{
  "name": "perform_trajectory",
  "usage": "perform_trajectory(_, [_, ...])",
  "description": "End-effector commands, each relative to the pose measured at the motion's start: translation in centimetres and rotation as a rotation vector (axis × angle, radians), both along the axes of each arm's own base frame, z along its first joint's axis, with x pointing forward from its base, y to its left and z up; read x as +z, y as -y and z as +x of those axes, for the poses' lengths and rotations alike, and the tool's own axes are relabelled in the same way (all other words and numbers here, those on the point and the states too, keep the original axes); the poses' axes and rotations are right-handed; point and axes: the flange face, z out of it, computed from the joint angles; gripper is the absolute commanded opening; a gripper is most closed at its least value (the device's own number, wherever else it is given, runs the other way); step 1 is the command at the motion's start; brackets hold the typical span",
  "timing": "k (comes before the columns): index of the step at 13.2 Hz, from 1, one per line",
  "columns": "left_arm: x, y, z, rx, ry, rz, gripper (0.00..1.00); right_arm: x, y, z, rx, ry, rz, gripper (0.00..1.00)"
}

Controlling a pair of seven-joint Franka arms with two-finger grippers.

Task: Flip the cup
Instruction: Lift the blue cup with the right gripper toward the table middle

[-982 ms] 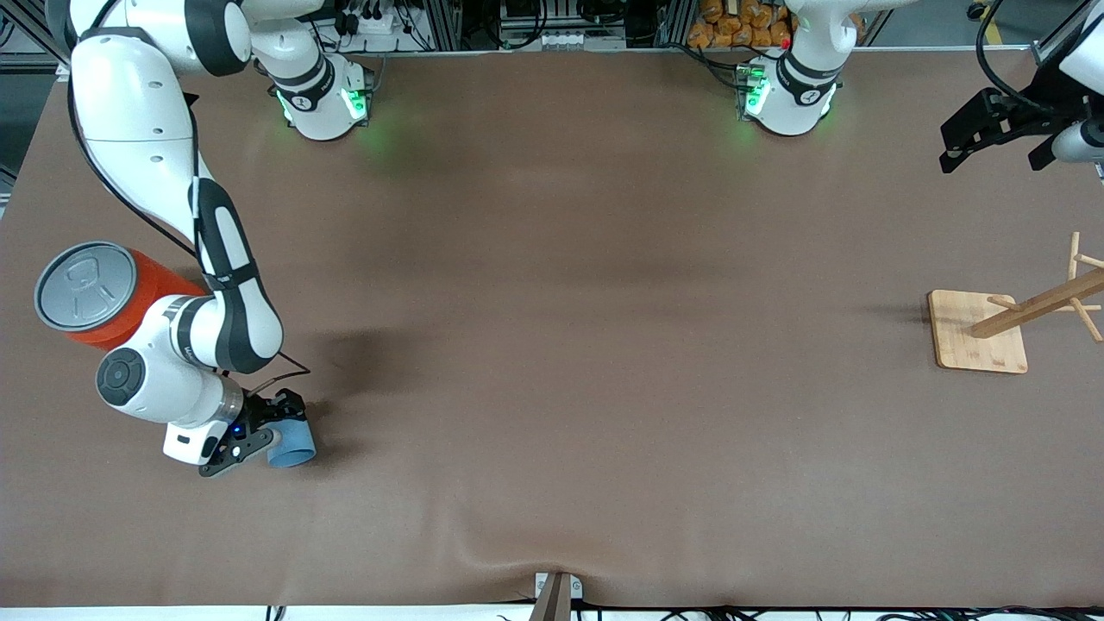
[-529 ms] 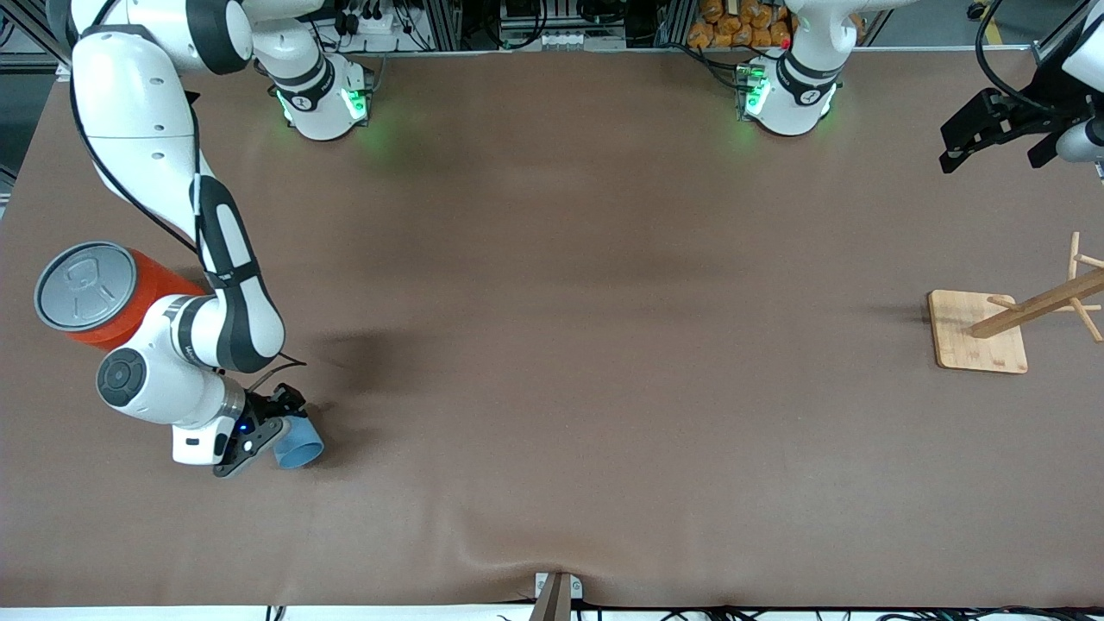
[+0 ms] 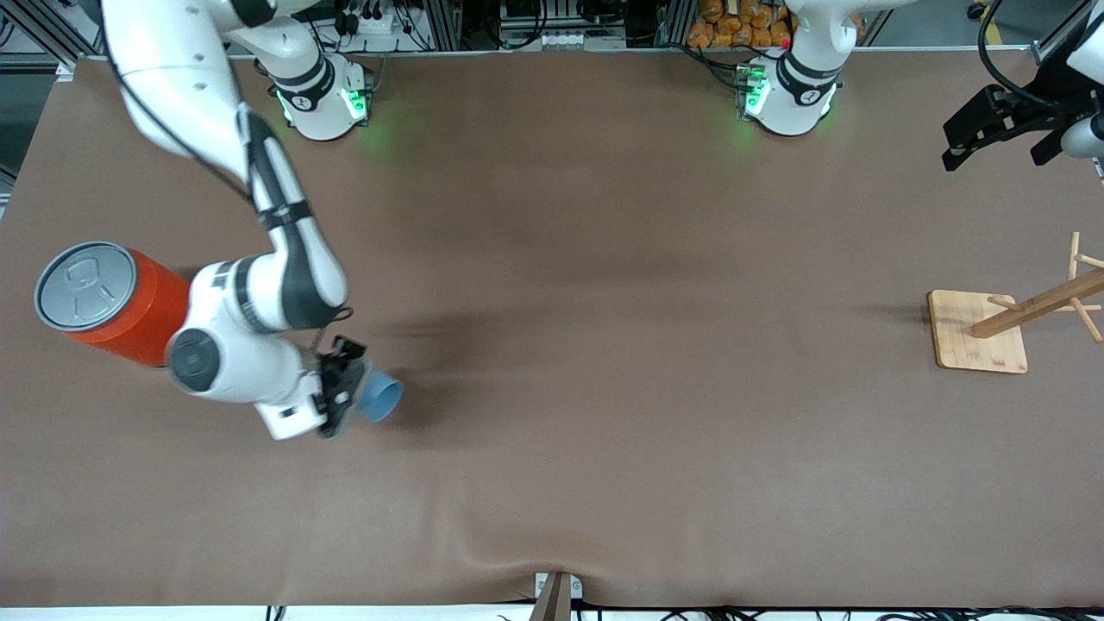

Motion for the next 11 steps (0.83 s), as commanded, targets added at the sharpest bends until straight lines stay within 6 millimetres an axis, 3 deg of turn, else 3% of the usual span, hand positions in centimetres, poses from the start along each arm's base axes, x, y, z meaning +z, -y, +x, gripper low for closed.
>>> perform_trajectory(1, [0.5, 0.0, -0.5, 0.015, 0.008, 0.005, 1.00, 0.4, -7.2, -3.0, 0.142, 0.005, 0.026, 0.14])
perform_trajectory(5, [0.4, 0.2, -0.7, 0.008, -0.003, 0.007, 1.00, 1.4, -19.2, -8.1, 0.361, 0.119, 0.061, 0.14])
perform_trajectory(8, [0.3, 0.2, -0.8, -0.001, -0.006, 0.008, 1.00, 1.0, -25.2, -11.4, 0.571, 0.218, 0.115, 0.14])
perform_trajectory(11, [0.2, 0.4, -0.8, -0.006, -0.014, 0.010, 1.00, -0.8, -30.3, -16.7, 0.663, 0.243, 0.133, 0.15])
